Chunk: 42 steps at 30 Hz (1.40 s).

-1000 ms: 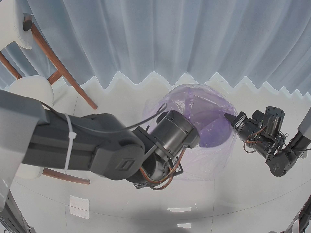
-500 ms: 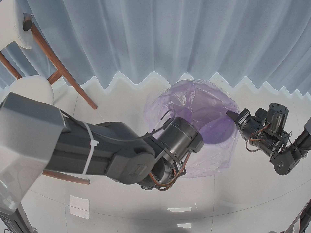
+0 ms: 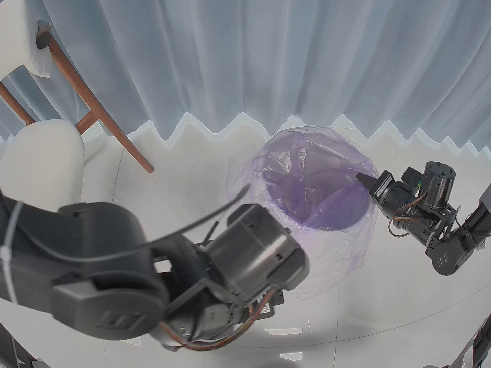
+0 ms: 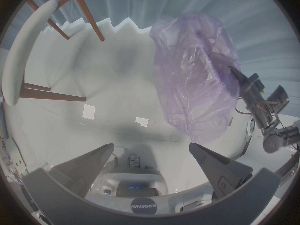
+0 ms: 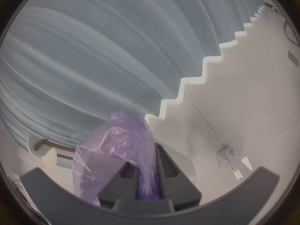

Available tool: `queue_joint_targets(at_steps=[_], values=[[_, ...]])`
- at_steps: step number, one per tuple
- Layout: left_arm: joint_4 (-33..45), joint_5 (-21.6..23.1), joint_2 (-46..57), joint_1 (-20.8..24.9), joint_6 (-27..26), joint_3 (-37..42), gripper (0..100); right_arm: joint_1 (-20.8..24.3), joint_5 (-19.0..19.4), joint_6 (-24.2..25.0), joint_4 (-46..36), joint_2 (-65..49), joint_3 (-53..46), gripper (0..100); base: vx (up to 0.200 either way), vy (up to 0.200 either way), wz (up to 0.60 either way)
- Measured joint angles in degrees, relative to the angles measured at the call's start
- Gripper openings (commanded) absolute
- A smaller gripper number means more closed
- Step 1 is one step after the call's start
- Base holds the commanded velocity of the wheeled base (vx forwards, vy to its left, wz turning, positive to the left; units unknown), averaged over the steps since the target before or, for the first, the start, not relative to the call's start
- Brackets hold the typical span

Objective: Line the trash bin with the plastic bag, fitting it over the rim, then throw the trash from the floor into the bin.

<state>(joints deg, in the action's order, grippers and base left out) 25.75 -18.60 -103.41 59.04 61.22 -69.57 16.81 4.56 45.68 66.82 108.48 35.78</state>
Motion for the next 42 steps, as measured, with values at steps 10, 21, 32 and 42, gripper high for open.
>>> queue_joint_targets(at_steps=[10, 21, 32, 42], values=[[-12.5, 0.8, 15.7, -3.8, -2.1, 9.3, 100, 0.0, 3.6, -5.2, 0.4, 2.1, 1.8, 0, 0.000, 0.000, 0.00], [-32.3, 1.1, 20.4, -19.8, -7.2, 12.3, 100, -1.0, 11.2, -17.7, 3.5, 8.3, 4.3, 0, 0.000, 0.000, 0.00], [-40.3, 1.1, 23.2, -25.5, -14.9, 19.8, 100, -1.3, 13.4, -22.7, 4.8, 15.2, 8.4, 0, 0.000, 0.000, 0.00], [-49.6, 1.2, 23.6, -25.7, -22.3, 25.1, 100, -1.1, 16.5, -28.1, 4.8, 21.3, 13.6, 0, 0.000, 0.000, 0.00]])
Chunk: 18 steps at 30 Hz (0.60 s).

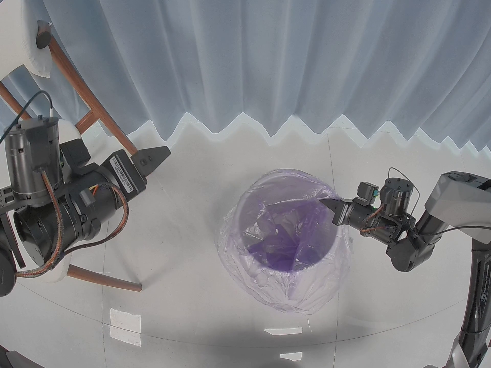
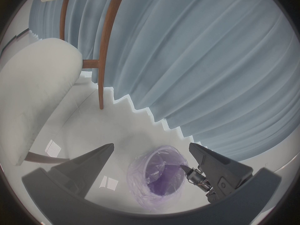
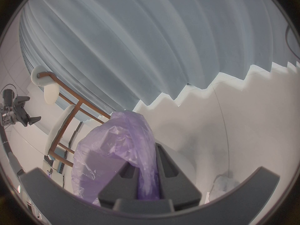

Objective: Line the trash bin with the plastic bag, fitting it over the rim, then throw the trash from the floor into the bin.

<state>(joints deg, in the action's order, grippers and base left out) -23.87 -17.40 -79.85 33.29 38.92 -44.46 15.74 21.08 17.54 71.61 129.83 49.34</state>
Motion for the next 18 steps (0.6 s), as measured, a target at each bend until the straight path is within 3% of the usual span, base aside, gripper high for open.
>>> queue_joint_targets(at_steps=[7, 8, 18], values=[[-0.6, 0.0, -0.6, 0.0, -0.2, 0.7, 100, 0.9, 0.2, 1.1, -0.5, 4.4, 5.5, 0, 0.000, 0.000, 0.00], [-0.6, 0.1, -0.7, 0.0, -0.2, 0.8, 100, 1.1, 0.2, 1.3, -0.5, 5.0, 6.2, 100, 0.000, 0.000, 0.00], [-0.5, 0.1, -0.9, -0.1, -0.4, 1.3, 100, 2.3, 0.2, 2.0, -1.8, 7.7, 7.7, 100, 0.000, 0.000, 0.00]])
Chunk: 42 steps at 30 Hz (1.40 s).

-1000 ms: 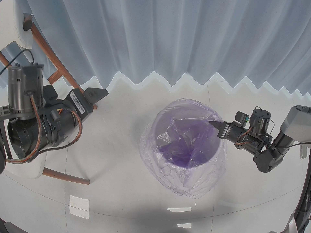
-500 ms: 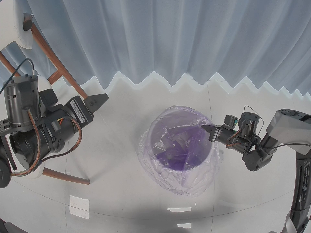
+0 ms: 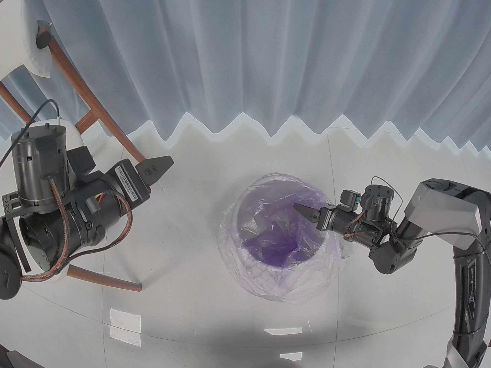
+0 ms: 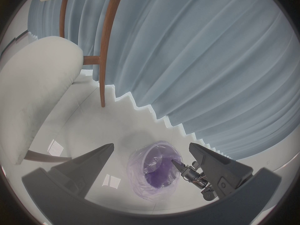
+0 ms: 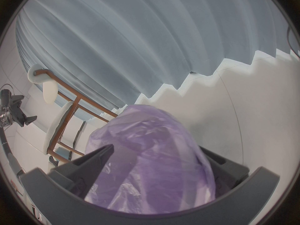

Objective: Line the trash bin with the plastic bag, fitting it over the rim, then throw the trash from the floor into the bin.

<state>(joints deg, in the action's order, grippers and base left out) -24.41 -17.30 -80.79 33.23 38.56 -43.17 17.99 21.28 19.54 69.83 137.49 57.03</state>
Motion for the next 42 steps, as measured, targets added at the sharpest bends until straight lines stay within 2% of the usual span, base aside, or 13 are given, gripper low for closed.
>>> queue_joint_targets(at_steps=[12, 21, 25, 28, 31, 34, 38, 42], values=[[-0.1, 0.1, -0.7, 0.0, 0.0, -0.4, 100, -2.5, 0.2, -0.5, -0.4, -4.5, -2.8, 100, 0.000, 0.000, 0.00], [0.0, 0.0, -0.6, 0.0, -0.2, -0.1, 100, -6.5, 0.3, -3.7, -0.1, -8.9, -7.8, 100, 0.000, 0.000, 0.00], [-0.1, 0.0, -0.4, -0.5, -1.8, -0.1, 100, -11.5, 0.3, -5.2, -0.2, -9.0, -8.2, 100, 0.000, 0.000, 0.00], [-0.9, 0.1, -0.4, -1.5, -3.1, -0.3, 100, -16.3, 0.2, -8.4, -1.4, -8.1, -7.6, 100, 0.000, 0.000, 0.00], [-1.9, 0.3, -0.3, -2.6, -3.8, -0.4, 100, -19.6, 0.0, -11.9, -5.2, -6.7, -6.3, 100, 0.000, 0.000, 0.00], [-2.9, 1.2, -0.3, -4.2, -4.5, -0.5, 100, -21.5, -0.3, -13.6, -13.3, -5.5, -4.1, 100, 0.000, 0.000, 0.00], [-3.7, 2.3, -0.3, -6.3, -6.0, -0.7, 100, -21.9, -1.2, -16.4, -26.2, -4.4, -0.3, 100, 0.000, 0.000, 0.00], [-5.3, 2.9, -0.4, -7.8, -7.0, -0.8, 100, -20.9, -4.7, -21.0, -34.4, -2.4, 4.7, 100, 0.000, 0.000, 0.00]])
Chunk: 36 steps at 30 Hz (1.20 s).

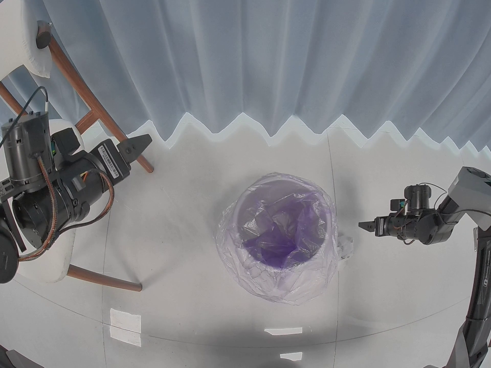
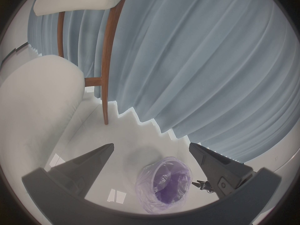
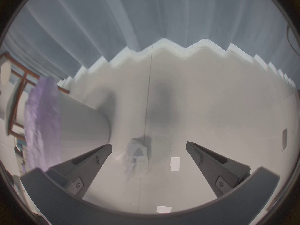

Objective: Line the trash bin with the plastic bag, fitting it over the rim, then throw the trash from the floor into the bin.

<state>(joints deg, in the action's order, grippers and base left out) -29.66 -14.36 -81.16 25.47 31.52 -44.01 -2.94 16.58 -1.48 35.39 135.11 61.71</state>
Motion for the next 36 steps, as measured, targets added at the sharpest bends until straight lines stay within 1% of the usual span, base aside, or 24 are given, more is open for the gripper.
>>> queue_joint_targets(at_steps=[2, 5, 10, 14, 20, 21, 30, 33, 36], values=[[-0.6, 0.2, 0.0, -0.6, -0.3, 0.0, 100, 1.0, -1.7, -2.4, -1.5, 1.9, 2.5, 100, 0.000, 0.000, 0.00], [-1.0, 0.4, 0.0, -1.5, -0.5, -0.1, 100, 2.4, -3.4, -4.7, -1.6, 5.0, 5.2, 100, 0.000, 0.000, 0.00], [-1.2, 0.5, 0.0, -2.8, -0.6, 0.2, 100, 5.1, -7.1, -6.3, -3.3, 9.3, 9.3, 100, 0.000, 0.000, 0.00], [-1.2, 0.6, 0.0, -3.2, -0.6, 0.4, 100, 5.7, -7.7, -6.5, -5.2, 11.0, 10.9, 100, 0.000, 0.000, 0.00], [-1.3, 0.7, -0.1, -3.3, -0.7, 0.5, 100, 6.1, -7.8, -6.5, -10.9, 12.0, 13.2, 100, 0.000, 0.000, 0.00], [-1.3, 0.7, -0.1, -3.3, -0.7, 0.5, 100, 6.1, -7.9, -6.5, -11.6, 12.1, 13.5, 0, 0.000, 0.000, 0.00], [-1.3, 0.5, -0.3, -3.4, -0.6, 0.9, 100, 6.1, -8.0, -6.5, -17.4, 12.3, 15.7, 0, 0.000, 0.000, 0.00], [-1.3, 0.5, -0.4, -3.4, -0.6, 1.0, 100, 6.1, -7.9, -6.5, -17.7, 11.9, 14.6, 0, 0.000, 0.000, 0.00], [-1.3, 0.5, -0.3, -3.4, -0.7, 1.3, 100, 6.1, -7.5, -6.5, -16.8, 11.0, 10.9, 0, 0.000, 0.000, 0.00]])
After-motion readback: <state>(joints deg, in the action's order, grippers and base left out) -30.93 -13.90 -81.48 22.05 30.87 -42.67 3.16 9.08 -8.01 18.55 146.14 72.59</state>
